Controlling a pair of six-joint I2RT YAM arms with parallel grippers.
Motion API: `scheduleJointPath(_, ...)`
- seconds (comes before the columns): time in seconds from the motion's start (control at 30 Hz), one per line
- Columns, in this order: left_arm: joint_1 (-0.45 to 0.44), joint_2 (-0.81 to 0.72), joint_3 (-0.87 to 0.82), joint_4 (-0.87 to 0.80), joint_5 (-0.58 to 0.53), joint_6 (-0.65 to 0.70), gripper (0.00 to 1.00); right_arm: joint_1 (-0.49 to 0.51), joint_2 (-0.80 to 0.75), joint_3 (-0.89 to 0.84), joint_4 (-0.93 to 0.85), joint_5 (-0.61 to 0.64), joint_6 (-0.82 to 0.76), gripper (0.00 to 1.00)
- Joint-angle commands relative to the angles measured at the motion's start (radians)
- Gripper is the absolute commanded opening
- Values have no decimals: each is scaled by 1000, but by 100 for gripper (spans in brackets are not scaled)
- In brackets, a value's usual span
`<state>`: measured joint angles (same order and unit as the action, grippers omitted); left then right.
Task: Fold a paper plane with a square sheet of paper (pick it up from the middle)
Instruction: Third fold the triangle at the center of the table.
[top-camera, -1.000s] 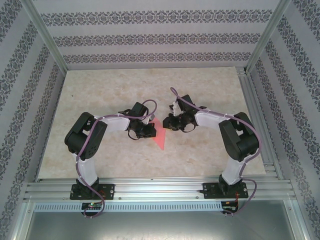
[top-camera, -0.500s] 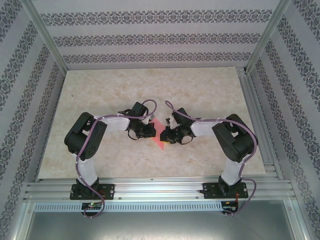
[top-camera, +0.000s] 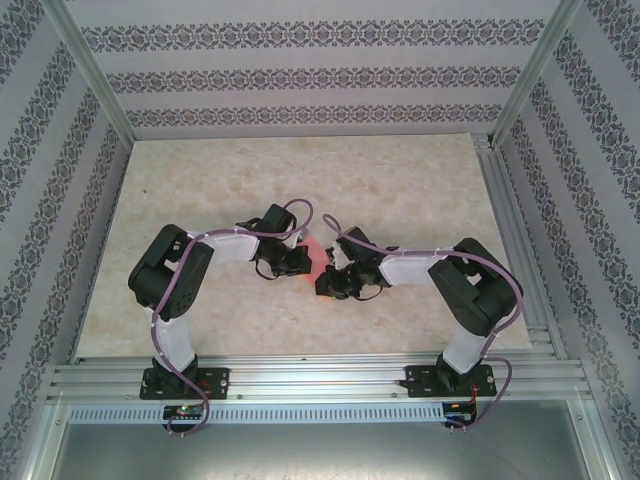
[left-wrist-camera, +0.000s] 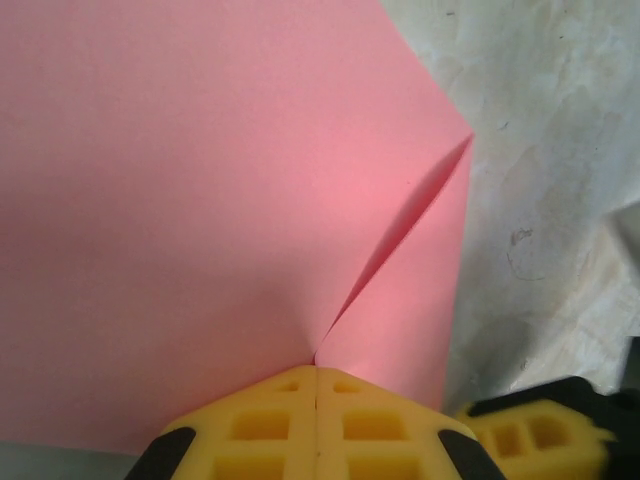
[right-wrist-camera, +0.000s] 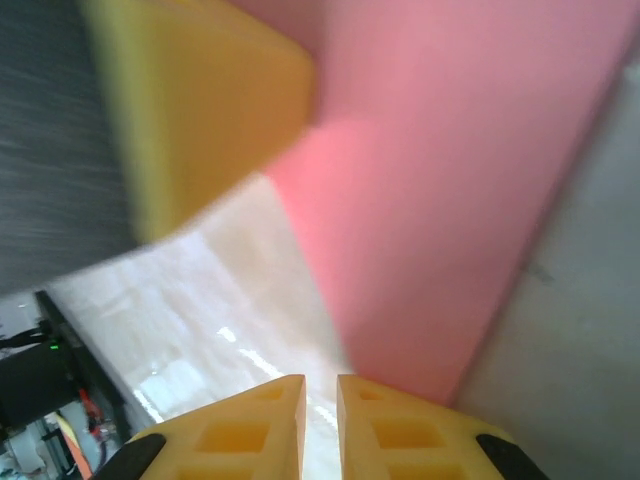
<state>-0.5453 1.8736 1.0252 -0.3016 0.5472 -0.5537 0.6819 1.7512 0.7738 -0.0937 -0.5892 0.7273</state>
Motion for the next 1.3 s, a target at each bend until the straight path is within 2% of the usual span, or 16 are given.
scheduleJointPath(0.0, 11, -30, -22, -36, -26, 3, 0, 7, 42, -20, 8, 39, 12, 17)
scheduleJointPath(0.3, 11, -30, -16, -39, -25, 7, 0, 18, -74, -13, -23, 31, 24, 18)
scheduleJointPath(0.6, 11, -28, -16, -37, -23, 4, 0, 27, 43, -30, 2, 25, 16, 18)
scheduleJointPath(0.77, 11, -38, -10, -42, -22, 3, 0, 23, -44, -26, -2, 20, 16, 21)
scheduleJointPath(0.87, 10, -56, -1, -47, -22, -3, 7, -5, -132, 7, -74, 66, -17, 26)
scheduleJointPath(1.03, 11, -125, 29, -76, -53, -13, 21, -114, -198, 25, -118, 123, -61, 27)
scheduleJointPath(1.17, 11, -195, 35, -110, -104, -11, 25, -161, -168, 65, -136, 129, -105, 32)
scheduleJointPath(1.2, 13, -212, 31, -119, -119, -11, 26, -166, -150, 78, -132, 123, -110, 38)
scheduleJointPath(1.27, 13, -238, 22, -137, -158, -16, 25, -169, -112, 104, -121, 113, -115, 39)
